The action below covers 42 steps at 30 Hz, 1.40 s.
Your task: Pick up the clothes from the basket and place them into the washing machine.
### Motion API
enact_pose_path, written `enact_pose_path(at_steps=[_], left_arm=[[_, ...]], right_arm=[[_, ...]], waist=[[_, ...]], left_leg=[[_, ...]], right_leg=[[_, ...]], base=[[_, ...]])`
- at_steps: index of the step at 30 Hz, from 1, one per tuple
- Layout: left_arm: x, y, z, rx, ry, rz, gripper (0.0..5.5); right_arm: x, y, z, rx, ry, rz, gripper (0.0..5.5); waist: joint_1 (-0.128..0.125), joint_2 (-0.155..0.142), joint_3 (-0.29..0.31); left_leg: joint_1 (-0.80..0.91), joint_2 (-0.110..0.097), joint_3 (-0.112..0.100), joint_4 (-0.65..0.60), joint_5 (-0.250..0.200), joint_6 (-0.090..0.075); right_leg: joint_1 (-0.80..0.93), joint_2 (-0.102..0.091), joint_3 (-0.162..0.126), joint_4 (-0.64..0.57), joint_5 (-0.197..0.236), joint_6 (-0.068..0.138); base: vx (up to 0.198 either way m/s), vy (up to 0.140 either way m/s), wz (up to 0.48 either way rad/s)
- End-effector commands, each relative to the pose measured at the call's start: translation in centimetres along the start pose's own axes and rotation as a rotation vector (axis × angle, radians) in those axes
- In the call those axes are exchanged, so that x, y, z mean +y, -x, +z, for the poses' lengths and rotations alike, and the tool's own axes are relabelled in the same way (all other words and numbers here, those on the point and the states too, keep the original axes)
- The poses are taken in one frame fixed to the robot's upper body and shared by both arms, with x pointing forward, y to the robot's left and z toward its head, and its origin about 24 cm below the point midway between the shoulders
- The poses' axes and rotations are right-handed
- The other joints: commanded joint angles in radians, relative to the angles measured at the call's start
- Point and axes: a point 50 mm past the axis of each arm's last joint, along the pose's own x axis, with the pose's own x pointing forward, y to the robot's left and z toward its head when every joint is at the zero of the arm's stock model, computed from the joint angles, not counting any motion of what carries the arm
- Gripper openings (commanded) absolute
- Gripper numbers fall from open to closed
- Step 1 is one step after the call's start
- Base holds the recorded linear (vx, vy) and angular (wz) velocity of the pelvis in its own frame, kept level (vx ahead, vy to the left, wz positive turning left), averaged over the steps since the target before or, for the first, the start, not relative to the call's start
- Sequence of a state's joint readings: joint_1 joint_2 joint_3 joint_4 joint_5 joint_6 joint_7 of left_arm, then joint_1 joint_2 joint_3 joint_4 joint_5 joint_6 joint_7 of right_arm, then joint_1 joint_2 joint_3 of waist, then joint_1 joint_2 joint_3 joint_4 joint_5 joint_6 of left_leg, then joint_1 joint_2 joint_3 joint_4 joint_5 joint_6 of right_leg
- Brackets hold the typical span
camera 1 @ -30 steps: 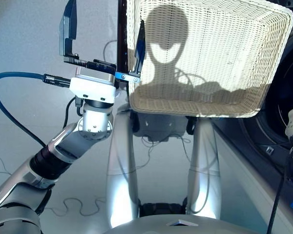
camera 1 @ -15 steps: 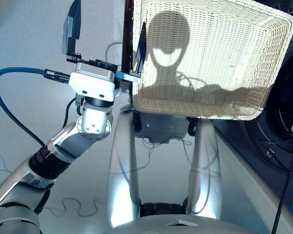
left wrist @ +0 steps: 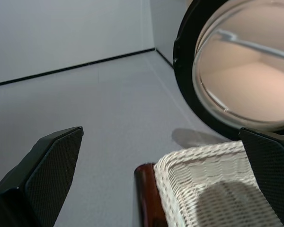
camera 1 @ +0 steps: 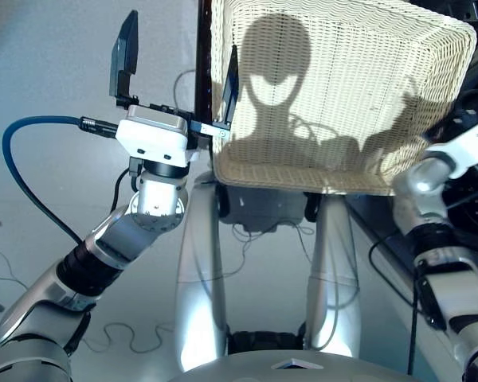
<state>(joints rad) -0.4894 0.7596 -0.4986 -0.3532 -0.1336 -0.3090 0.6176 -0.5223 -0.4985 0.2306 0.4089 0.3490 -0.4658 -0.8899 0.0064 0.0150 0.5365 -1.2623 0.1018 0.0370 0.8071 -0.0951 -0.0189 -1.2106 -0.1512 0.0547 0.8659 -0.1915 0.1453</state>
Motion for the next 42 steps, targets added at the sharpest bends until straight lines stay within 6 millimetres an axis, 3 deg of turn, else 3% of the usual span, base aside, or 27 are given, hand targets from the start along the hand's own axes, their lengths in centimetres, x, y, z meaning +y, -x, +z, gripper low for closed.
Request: enact_pose_path(at_steps=[1,6,10,12,19,20,21,24,28,29,30,33,37,38,39,42], left_arm=[[-0.2,-0.1,2.2,-0.142,0.004,-0.018,5.5],[-0.2,0.5,2.0,-0.145,-0.061,-0.054,5.5],[-0.2,1.2,1.2,-0.113,-0.102,-0.077,5.5],[-0.2,1.9,-0.3,-0.031,-0.103,-0.063,5.5],[0.3,6.8,-7.4,0.462,0.178,0.144,5.5],[0.3,6.8,-7.4,0.463,0.178,0.144,5.5],[0.1,9.1,-9.8,0.63,0.271,0.193,5.5],[-1.2,12.6,-12.7,0.841,0.426,0.231,5.5],[-1.9,16.8,-15.0,1.027,0.464,0.228,5.5],[-1.9,16.8,-15.0,1.027,0.464,0.228,5.5],[-1.7,19.0,-15.7,1.113,0.451,0.229,5.5],[-1.3,21.4,-16.3,1.201,0.428,0.271,5.5],[-1.0,24.8,-16.2,1.325,0.407,0.263,5.5],[-1.0,24.8,-16.2,1.325,0.407,0.263,5.5],[-0.8,27.2,-15.8,1.42,0.367,0.218,5.5],[-0.7,30.5,-15.1,1.555,0.332,0.215,5.5]], right_arm=[[0.3,0.7,3.0,-0.242,0.056,0.141,5.5],[2.5,3.4,4.9,-0.387,0.068,0.398,5.5],[3.2,5.1,5.2,-0.439,0.091,0.548,5.5],[3.3,6.0,4.6,-0.343,-0.005,0.566,5.5],[2.3,7.9,0.4,-0.09,0.045,0.678,5.5],[2.3,7.9,0.4,-0.089,0.045,0.678,5.5],[1.4,8.5,-1.6,0.007,0.121,0.719,5.5],[0.0,9.4,-5.3,0.197,0.215,0.761,5.5],[-2.7,11.1,-8.8,0.422,0.28,0.764,5.5],[-2.7,11.1,-8.8,0.422,0.28,0.764,5.5],[-4.1,12.1,-10.2,0.544,0.298,0.784,5.5],[-6.2,13.4,-11.6,0.677,0.294,0.739,5.5],[-8.4,15.3,-12.7,0.807,0.299,0.73,5.5],[-8.4,15.3,-12.7,0.807,0.299,0.73,5.5],[-10.0,16.4,-13.3,0.881,0.327,0.719,5.5],[-12.7,18.3,-14.4,1.018,0.369,0.657,5.5]], waist=[[-0.014,0.016,-0.016],[-0.02,0.012,-0.016],[-0.023,0.008,-0.016],[-0.025,0.003,-0.016],[-0.027,-0.006,-0.016],[-0.027,-0.006,-0.016],[-0.027,-0.01,-0.016],[-0.022,-0.005,-0.016],[-0.019,-0.002,-0.016],[-0.02,-0.002,-0.016],[-0.016,-0.003,-0.016],[-0.012,-0.006,-0.025],[-0.009,-0.007,-0.081],[-0.009,-0.007,-0.081],[-0.007,-0.009,-0.12],[-0.006,-0.011,-0.17]], left_leg=[[0.093,-0.002,0.027,-0.068,-0.033,-0.032],[0.105,0.0,0.032,-0.083,-0.023,-0.031],[0.147,0.004,0.039,-0.143,0.001,-0.037],[0.183,0.007,0.044,-0.178,0.014,-0.039],[0.354,-0.001,0.057,-0.317,0.052,-0.041],[0.356,-0.001,0.057,-0.318,0.053,-0.041],[0.433,-0.005,0.062,-0.359,0.062,-0.043],[0.561,-0.017,0.063,-0.441,0.08,-0.046],[0.745,-0.035,0.063,-0.552,0.108,-0.056],[0.745,-0.035,0.063,-0.553,0.109,-0.056],[0.838,-0.038,0.058,-0.616,0.123,-0.061],[0.973,-0.043,0.058,-0.718,0.146,-0.069],[1.066,-0.037,0.06,-0.791,0.16,-0.072],[1.066,-0.037,0.06,-0.791,0.16,-0.072],[1.104,-0.036,0.067,-0.816,0.161,-0.073],[1.156,-0.037,0.071,-0.848,0.161,-0.071]], right_leg=[[-0.002,0.036,-0.033,-0.066,0.038,-0.048],[0.009,0.033,-0.033,-0.078,0.053,-0.044],[0.053,0.027,-0.039,-0.126,0.071,-0.038],[0.088,0.028,-0.045,-0.159,0.084,-0.036],[0.245,0.026,-0.064,-0.271,0.124,-0.024],[0.246,0.026,-0.064,-0.272,0.124,-0.024],[0.319,0.026,-0.074,-0.307,0.132,-0.022],[0.444,0.02,-0.092,-0.38,0.152,-0.013],[0.629,0.014,-0.115,-0.487,0.176,-0.004],[0.63,0.014,-0.115,-0.487,0.176,-0.004],[0.721,0.016,-0.125,-0.543,0.187,-0.001],[0.85,0.014,-0.142,-0.63,0.202,0.007],[0.942,0.007,-0.156,-0.705,0.22,0.013],[0.942,0.007,-0.156,-0.705,0.22,0.013],[0.983,0.007,-0.158,-0.737,0.224,0.015],[1.034,0.005,-0.157,-0.771,0.232,0.019]], base=[[0.0,0.0,0.0],[0.0,0.0,0.0],[0.0,0.0,0.0],[0.0,0.0,0.0],[0.025,0.007,-0.012],[0.111,0.008,-0.008],[0.12,0.006,-0.019],[0.146,-0.005,0.034],[0.134,0.003,0.106],[0.123,-0.004,0.132],[0.125,-0.005,0.103],[0.145,-0.004,0.06],[0.103,0.006,0.083],[0.117,0.02,0.018],[0.12,0.023,0.016],[0.127,0.022,0.001]])
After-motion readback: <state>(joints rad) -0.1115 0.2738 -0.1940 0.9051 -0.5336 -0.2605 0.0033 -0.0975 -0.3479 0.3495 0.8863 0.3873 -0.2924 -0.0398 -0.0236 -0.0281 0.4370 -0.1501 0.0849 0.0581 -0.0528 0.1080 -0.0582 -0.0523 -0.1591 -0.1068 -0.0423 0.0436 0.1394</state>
